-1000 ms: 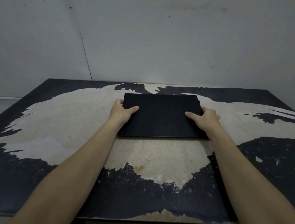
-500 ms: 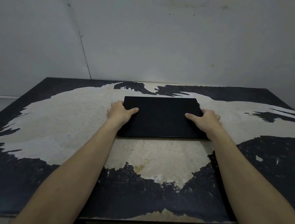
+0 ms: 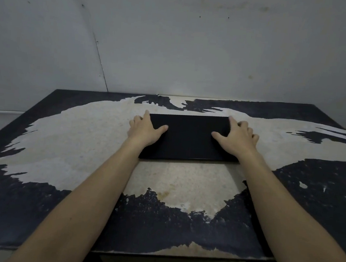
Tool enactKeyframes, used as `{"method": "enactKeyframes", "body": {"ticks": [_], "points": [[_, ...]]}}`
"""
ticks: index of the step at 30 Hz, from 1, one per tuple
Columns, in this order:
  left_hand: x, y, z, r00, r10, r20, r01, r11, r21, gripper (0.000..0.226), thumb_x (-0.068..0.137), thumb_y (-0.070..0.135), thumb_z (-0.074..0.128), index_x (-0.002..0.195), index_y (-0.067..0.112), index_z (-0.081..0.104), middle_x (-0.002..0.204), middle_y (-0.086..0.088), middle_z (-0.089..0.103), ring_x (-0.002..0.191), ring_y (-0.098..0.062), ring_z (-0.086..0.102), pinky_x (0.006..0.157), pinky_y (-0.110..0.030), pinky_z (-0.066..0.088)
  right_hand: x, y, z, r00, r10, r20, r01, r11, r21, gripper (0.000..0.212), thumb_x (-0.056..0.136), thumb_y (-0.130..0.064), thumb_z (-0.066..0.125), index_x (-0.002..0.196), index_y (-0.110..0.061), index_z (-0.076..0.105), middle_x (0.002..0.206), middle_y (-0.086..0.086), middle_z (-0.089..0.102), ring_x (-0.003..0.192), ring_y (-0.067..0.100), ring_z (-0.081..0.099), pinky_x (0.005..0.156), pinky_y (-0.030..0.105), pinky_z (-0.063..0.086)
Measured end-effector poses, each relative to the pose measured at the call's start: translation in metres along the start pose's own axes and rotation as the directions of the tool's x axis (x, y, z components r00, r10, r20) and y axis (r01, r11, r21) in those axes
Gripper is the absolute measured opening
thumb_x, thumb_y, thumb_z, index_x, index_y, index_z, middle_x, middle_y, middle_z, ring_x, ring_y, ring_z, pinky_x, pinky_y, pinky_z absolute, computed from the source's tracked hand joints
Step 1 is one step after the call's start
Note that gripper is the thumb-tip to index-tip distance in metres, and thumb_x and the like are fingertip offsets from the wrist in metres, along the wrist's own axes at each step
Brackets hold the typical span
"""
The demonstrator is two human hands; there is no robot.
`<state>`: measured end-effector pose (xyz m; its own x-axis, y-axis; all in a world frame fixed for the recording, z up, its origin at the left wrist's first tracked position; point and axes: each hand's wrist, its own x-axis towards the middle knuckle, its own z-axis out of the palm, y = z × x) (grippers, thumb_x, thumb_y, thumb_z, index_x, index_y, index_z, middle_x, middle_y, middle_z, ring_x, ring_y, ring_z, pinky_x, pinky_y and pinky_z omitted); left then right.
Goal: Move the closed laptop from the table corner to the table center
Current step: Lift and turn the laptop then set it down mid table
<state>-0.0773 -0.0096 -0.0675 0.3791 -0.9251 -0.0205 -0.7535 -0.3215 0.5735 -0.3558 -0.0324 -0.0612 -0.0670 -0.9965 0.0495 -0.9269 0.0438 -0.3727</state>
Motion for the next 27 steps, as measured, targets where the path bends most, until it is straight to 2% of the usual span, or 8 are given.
{"method": "enactKeyframes", "body": {"ticks": [1,5,9,16,27], "points": [[-0.001,0.002,0.001,1.0,0.029,0.009,-0.03,0.999,0.027,0.094,0.089,0.069,0.056,0.161,0.018,0.024,0.158,-0.018,0.032,0.147,-0.037,0.024,0.117,-0.048,0.028,-0.002,-0.002,0.0,0.999,-0.028,0.025,0.028,1.0,-0.003,0.089,0.09,-0.074,0.05,0.163,-0.03,0.025,0.165,0.014,0.026,0.147,0.04,0.031,0.116,0.053,0.026],[-0.007,0.001,0.006,0.994,0.066,0.084,-0.074,0.993,0.088,0.097,0.088,0.075,0.05,0.162,0.019,0.025,0.165,-0.015,0.023,0.152,-0.034,0.017,0.121,-0.047,0.022,-0.005,-0.001,0.004,0.989,-0.052,0.139,0.057,0.998,-0.035,0.09,0.089,-0.084,0.035,0.165,-0.036,0.023,0.175,0.004,0.006,0.155,0.037,0.018,0.122,0.055,0.019],[-0.011,0.003,0.008,0.993,0.07,0.094,-0.08,0.991,0.106,0.099,0.089,0.073,0.052,0.163,0.016,0.021,0.166,-0.017,0.017,0.153,-0.034,0.012,0.122,-0.046,0.019,-0.007,-0.001,0.005,0.983,-0.048,0.177,0.062,0.995,-0.078,0.089,0.091,-0.082,0.027,0.166,-0.036,0.016,0.176,0.003,0.003,0.159,0.031,0.013,0.123,0.054,0.017],[-0.012,0.002,0.007,0.991,0.081,0.104,-0.09,0.992,0.089,0.1,0.089,0.072,0.055,0.163,0.015,0.019,0.167,-0.015,0.015,0.154,-0.033,0.01,0.122,-0.047,0.019,-0.012,0.0,0.006,0.976,-0.047,0.211,0.063,0.996,-0.068,0.083,0.096,-0.076,0.027,0.167,-0.037,0.008,0.176,-0.001,-0.008,0.161,0.023,-0.001,0.124,0.053,0.017],[-0.011,0.0,0.009,0.99,0.097,0.103,-0.106,0.991,0.083,0.101,0.089,0.071,0.055,0.164,0.015,0.018,0.169,-0.015,0.012,0.155,-0.032,0.007,0.123,-0.047,0.017,-0.019,0.006,0.007,0.974,-0.048,0.222,0.065,0.995,-0.069,0.079,0.098,-0.073,0.025,0.166,-0.039,0.006,0.176,-0.003,-0.009,0.161,0.023,-0.002,0.123,0.054,0.018]]}}
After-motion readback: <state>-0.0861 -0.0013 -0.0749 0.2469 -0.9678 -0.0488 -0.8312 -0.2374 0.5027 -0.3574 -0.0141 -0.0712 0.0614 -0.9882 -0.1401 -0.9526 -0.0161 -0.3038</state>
